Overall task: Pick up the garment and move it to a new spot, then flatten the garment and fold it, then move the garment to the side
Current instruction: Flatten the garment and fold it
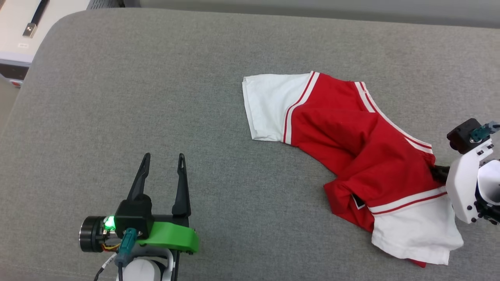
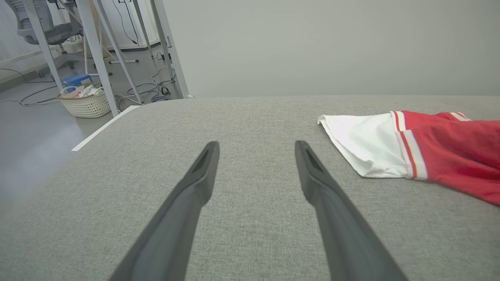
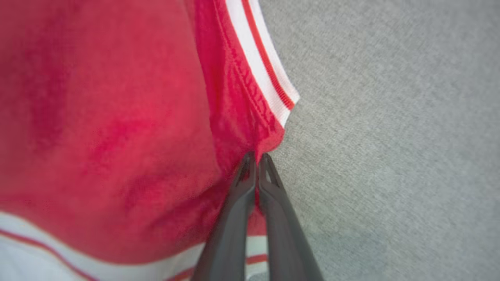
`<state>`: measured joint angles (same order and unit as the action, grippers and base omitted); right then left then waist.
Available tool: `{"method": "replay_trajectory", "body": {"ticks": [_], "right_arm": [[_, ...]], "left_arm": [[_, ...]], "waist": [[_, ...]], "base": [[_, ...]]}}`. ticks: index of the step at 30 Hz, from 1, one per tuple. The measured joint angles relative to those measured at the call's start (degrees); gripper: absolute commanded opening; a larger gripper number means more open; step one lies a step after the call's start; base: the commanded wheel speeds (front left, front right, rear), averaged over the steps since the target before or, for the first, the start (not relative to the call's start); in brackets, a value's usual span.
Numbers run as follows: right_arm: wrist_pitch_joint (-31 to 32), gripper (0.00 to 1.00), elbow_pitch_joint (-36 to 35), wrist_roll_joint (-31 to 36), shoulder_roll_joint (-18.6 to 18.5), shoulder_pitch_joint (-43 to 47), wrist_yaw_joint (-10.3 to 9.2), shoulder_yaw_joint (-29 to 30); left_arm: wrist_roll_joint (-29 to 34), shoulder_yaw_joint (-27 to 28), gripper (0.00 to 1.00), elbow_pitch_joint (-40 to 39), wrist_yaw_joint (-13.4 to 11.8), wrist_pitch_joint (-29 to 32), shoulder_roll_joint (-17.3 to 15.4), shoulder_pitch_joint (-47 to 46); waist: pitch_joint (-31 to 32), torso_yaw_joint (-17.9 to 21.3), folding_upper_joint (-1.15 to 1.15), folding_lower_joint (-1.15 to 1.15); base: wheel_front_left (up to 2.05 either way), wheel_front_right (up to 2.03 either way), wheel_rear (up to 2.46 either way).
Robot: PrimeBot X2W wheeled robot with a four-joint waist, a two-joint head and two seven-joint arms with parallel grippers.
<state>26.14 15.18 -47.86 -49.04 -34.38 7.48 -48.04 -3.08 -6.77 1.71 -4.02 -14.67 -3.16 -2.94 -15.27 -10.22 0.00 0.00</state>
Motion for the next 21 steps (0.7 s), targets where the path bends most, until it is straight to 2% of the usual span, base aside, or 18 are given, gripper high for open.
{"method": "replay_trajectory", "body": {"ticks": [8,16,21], "right_arm": [[-2.93,0.00,-3.65,1.25,-3.42,-0.92,0.02,4.57],[1.76,0.00,-4.21,4.20,-4.56,-10.67,0.04,6.43],[4.99,0.00,-2.74,7.42,-4.19,-19.28,0.04,3.90]], "left_arm": [[0.00,0.23,1.00,-0.02,0.32,0.00,0.00,1.55],[-0.01,-0.23,1.00,-0.37,0.70,0.00,0.01,1.63],[-0.70,-1.02,1.00,-0.57,0.30,0.00,0.01,0.97]], "waist": [[3.89,1.61,0.00,0.00],[3.26,0.97,0.00,0.00],[0.72,-0.28,0.00,0.00]], "base": [[0.00,0.00,0.00],[0.00,0.00,0.00],[0.00,0.00,0.00]]}}
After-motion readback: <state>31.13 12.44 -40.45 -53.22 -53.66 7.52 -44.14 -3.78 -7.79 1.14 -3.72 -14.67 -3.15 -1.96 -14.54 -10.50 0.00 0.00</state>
